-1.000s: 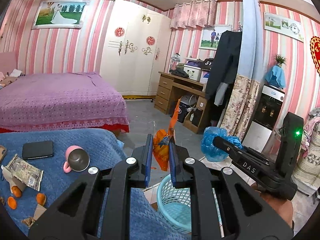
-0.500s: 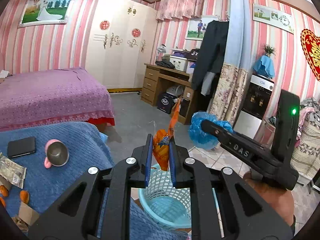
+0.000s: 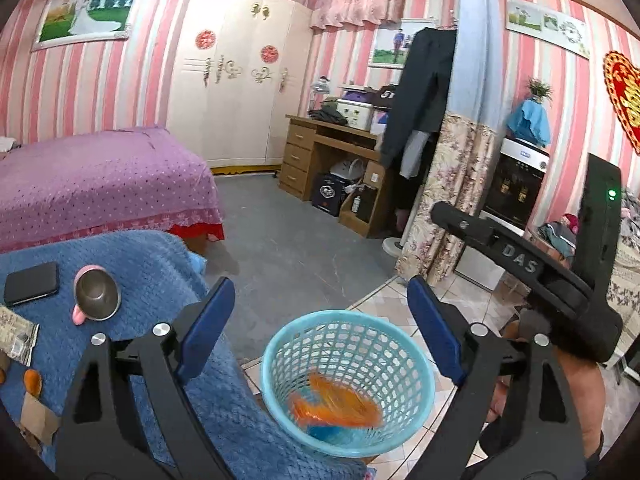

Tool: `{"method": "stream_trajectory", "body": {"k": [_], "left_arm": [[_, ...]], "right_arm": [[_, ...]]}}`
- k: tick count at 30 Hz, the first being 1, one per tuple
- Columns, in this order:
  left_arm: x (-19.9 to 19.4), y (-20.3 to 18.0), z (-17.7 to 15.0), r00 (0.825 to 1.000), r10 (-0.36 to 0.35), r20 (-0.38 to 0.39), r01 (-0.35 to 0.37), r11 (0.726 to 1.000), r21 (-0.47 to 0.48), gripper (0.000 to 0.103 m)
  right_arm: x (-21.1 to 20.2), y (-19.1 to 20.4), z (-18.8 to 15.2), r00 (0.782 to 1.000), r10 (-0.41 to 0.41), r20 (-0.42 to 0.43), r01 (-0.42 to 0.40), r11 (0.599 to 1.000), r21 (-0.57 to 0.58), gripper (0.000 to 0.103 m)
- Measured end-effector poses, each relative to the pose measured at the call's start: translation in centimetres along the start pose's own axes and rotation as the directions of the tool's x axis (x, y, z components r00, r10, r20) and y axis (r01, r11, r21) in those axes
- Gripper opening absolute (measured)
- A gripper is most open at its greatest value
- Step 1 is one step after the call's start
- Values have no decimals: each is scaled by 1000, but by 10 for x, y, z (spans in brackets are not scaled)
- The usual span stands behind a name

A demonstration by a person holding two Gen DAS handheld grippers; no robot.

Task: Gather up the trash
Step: 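Open the left tool over the blue basket while the right tool opens over it too, then move both open tools back over the trash on the blanket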

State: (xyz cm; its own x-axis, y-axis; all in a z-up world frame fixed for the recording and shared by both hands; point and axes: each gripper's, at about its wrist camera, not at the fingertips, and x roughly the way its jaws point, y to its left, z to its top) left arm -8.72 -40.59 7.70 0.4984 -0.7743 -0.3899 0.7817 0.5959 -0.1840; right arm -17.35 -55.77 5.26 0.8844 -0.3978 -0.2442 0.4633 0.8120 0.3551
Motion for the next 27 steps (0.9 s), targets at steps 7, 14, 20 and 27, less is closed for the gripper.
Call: {"method": "stream_trajectory", "body": {"k": [7, 14, 20, 27], "left_arm": [[-32, 57, -5, 990, 138, 5, -138, 990, -30, 89], [-101, 153, -34, 890, 455, 16, -455, 890, -8, 95], [-163, 261, -64, 809, 587, -29, -580, 791, -192, 95], [-206, 325, -93, 760, 648, -58, -627, 707, -327, 95]], "right_arm": [[8, 22, -7, 996, 82, -16, -83, 996, -31, 69], [25, 72, -26, 981, 176, -86, -184, 978, -98, 72], [37, 135, -55, 965, 213, -152, -242, 948, -208, 74], [49, 226, -112, 944, 229, -239, -307, 875, -373, 75]]}}
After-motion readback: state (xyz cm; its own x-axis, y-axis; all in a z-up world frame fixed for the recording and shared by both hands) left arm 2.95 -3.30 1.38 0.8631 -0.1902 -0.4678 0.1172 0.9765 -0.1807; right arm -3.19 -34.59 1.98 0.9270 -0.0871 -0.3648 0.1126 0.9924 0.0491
